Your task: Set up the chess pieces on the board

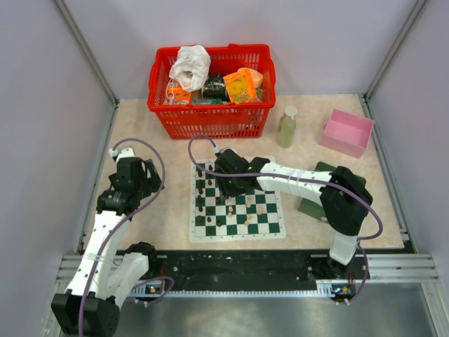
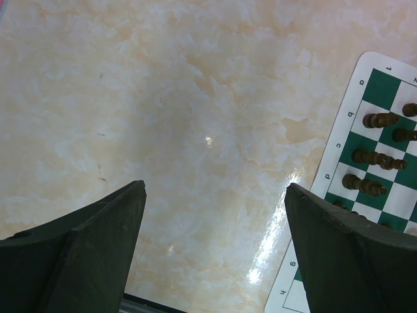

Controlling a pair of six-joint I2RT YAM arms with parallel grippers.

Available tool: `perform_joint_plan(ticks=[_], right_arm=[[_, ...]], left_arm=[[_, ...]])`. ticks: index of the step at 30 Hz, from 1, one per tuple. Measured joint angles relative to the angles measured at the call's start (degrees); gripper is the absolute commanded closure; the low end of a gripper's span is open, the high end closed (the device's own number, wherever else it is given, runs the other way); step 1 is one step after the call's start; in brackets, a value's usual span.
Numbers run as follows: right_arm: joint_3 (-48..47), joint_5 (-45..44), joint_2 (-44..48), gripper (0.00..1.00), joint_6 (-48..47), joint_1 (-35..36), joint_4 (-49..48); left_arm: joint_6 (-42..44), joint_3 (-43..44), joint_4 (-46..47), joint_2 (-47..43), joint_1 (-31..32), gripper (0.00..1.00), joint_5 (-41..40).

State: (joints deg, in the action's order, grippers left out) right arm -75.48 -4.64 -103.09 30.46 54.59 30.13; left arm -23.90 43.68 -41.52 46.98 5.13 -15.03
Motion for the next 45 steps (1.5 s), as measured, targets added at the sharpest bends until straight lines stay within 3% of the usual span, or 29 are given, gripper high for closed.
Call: perform_joint_plan(ticks=[27, 40, 45], right_arm=[[-0.44, -1.49, -3.63, 0.62, 0.66, 0.5, 0.48], [-0.44, -1.25, -4.44, 0.61, 0.66, 0.52, -0.55], [-0.44, -1.27, -4.44, 0.72, 0.68, 0.5, -0.55]], left_arm=[[0.0, 0.0, 0.0, -0.76, 0.0, 0.07, 0.0], [0.0, 0.0, 0.0, -0.76, 0.0, 0.07, -0.02], [0.0, 0.0, 0.0, -0.76, 0.0, 0.07, -0.02]])
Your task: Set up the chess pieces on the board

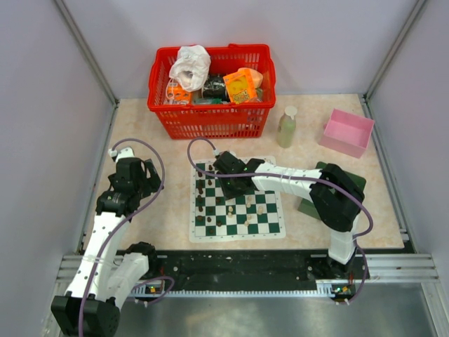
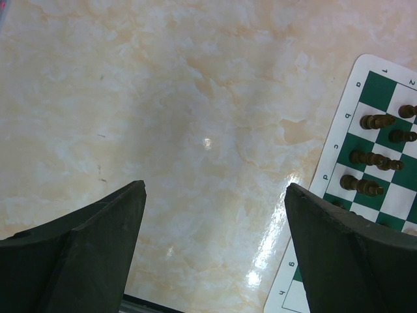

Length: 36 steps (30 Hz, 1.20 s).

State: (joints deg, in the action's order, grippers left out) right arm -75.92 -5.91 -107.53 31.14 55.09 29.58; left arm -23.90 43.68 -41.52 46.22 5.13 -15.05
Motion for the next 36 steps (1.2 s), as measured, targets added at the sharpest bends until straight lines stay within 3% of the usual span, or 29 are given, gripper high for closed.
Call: perform_joint_plan(ticks=[6, 13, 23, 32, 36], right_arm=[[0.0, 0.0, 0.0, 0.73, 0.0, 0.02, 0.0], [0.0, -0.22, 0.0, 0.81, -0.04, 0.0, 0.0], [-0.33, -0.68, 1.99, 0.82, -0.37, 0.0, 0.63], [1.75, -6.29, 14.4, 0.83, -0.07, -1.4, 3.54], [7.72, -7.48, 21.57, 0.83, 1.05, -6.38, 4.24]], left_arm=[[0.0, 0.0, 0.0, -0.02, 0.0, 0.07, 0.0], [0.0, 0.0, 0.0, -0.35, 0.0, 0.07, 0.0], [0.0, 0.0, 0.0, -0.35, 0.0, 0.07, 0.0], [0.0, 0.0, 0.0, -0.33, 0.0, 0.07, 0.02], [0.0, 0.0, 0.0, -0.33, 0.0, 0.07, 0.02]])
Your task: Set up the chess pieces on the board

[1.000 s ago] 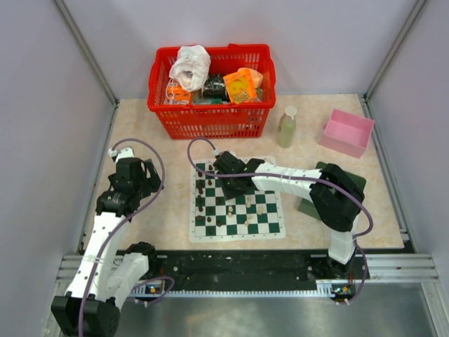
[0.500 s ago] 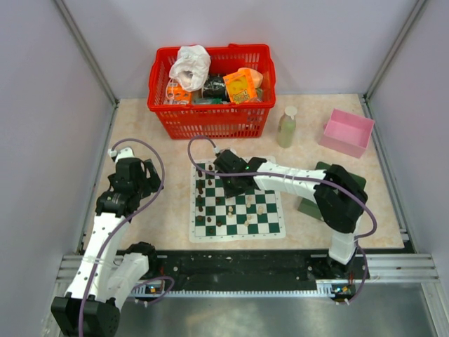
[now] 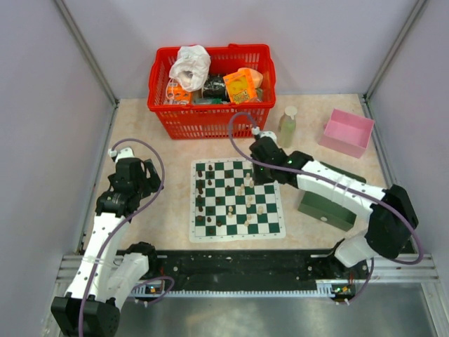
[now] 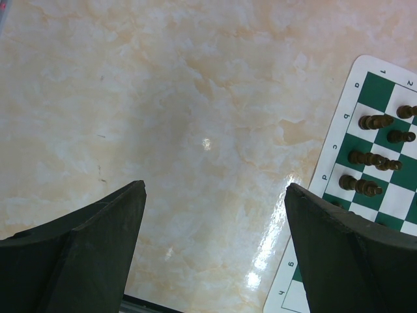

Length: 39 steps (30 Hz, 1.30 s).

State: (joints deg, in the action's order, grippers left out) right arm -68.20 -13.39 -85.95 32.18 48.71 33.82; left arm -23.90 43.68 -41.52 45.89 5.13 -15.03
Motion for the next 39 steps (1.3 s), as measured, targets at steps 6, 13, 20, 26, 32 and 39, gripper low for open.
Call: perform_joint_plan(ticks=[6, 13, 20, 26, 32, 39], right_arm=[[6.86, -0.28, 2.38, 0.83, 0.39, -7.28, -0.24], [10.1, 0.59, 0.85, 0.84, 0.31, -9.6, -1.03], [10.91, 0.52, -2.16, 0.84, 0.31, -9.6, -3.04], [11.13, 0.35, -4.46, 0.84, -0.02, -9.62, -4.7], [11.15, 0.02, -4.92, 0.84, -0.07, -9.62, -5.66], [11.15, -0.35, -4.98, 0.84, -0.07, -9.62, -5.99]], left_arm=[[0.0, 0.0, 0.0, 0.02, 0.0, 0.07, 0.0], [0.0, 0.0, 0.0, 0.02, 0.0, 0.07, 0.0], [0.0, 0.0, -0.02, 0.02, 0.0, 0.07, 0.04], [0.0, 0.0, 0.0, 0.13, 0.0, 0.07, 0.04], [0.0, 0.0, 0.0, 0.13, 0.0, 0.07, 0.02], [0.0, 0.0, 0.0, 0.15, 0.0, 0.07, 0.02]])
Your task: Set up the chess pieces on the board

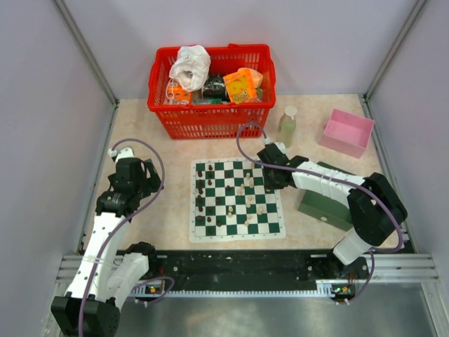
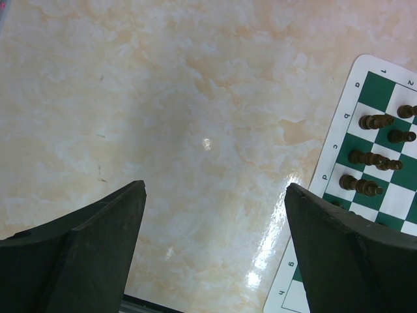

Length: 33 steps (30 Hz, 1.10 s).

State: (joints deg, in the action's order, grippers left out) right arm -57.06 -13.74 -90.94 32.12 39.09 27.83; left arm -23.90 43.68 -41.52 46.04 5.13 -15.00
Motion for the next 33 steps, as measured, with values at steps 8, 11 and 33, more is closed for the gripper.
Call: perform_joint_plan(ticks=[8, 11, 33], right_arm=[[0.02, -0.66, -0.55, 0.84, -0.11, 0.0, 0.04], [0.02, -0.83, -0.68, 0.83, -0.15, 0.0, 0.02], [-0.83, -1.16, 1.25, 0.41, -0.72, 0.0, 2.89]], left_arm=[[0.0, 0.0, 0.0, 0.0, 0.0, 0.07, 0.0], [0.0, 0.0, 0.0, 0.11, 0.0, 0.07, 0.0], [0.0, 0.0, -0.02, 0.37, 0.0, 0.07, 0.0]])
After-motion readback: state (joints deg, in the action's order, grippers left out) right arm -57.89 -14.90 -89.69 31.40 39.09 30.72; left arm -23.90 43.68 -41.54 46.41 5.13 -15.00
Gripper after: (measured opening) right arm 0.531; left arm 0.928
